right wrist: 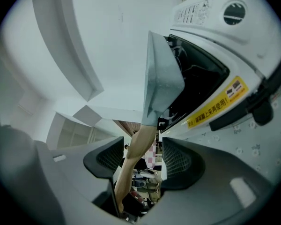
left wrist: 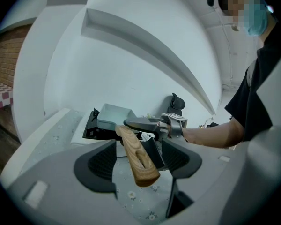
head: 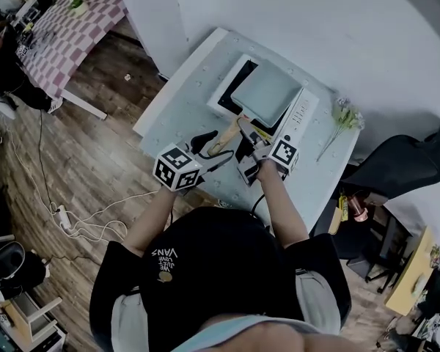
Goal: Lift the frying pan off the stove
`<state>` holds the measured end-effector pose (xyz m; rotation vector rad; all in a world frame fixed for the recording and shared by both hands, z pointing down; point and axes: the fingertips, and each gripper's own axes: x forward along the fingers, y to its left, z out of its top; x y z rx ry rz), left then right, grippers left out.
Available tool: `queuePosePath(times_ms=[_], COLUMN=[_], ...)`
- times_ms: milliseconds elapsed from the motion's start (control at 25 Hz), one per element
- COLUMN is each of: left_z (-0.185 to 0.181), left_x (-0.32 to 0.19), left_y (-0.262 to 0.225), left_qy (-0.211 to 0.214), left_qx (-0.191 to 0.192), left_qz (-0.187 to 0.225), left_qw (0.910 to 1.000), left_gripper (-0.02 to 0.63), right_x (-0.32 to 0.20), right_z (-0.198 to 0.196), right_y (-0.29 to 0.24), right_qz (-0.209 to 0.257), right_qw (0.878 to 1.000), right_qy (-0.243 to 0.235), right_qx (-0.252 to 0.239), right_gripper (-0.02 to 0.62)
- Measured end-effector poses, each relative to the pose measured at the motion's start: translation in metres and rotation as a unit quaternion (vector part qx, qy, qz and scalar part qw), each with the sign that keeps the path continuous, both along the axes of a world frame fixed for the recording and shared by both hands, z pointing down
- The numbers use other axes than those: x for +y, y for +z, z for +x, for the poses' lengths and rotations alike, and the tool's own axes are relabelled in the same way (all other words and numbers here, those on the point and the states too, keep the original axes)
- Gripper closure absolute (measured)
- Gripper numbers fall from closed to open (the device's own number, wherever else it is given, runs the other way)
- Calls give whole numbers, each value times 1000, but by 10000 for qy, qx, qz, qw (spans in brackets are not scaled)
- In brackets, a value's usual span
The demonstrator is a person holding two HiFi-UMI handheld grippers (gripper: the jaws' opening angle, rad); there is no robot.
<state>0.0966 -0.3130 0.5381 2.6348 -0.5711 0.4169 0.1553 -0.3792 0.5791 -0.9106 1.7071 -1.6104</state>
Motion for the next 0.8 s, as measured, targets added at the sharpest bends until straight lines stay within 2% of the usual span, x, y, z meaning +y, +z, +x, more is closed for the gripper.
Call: queuePosePath(times_ms=[120,280,520,800], left_z=[3,3,2,5], left_x=[0,-3,-6,-5], left_y=[4,9,13,18], left_qy=[3,-26,-42,76], left_qx=[-46,-91,-144,-216], left_qz=[-77,-163,-283,-446], left_qw=[10000,9998,9995,9987], left_gripper=[325,325,327,327], right_x=[-4,-4,-14,-15], right_z=[-1,-4,-6,-7], right_y=[2,9,5,5], right_qz=[-37,-341,-152,-113], right_qw=[9999,9994,9998,9997], right_qy=[-29,-93,-108,-199], right_qx=[-105,60,-114,-40], right_gripper=[348,350,350,372])
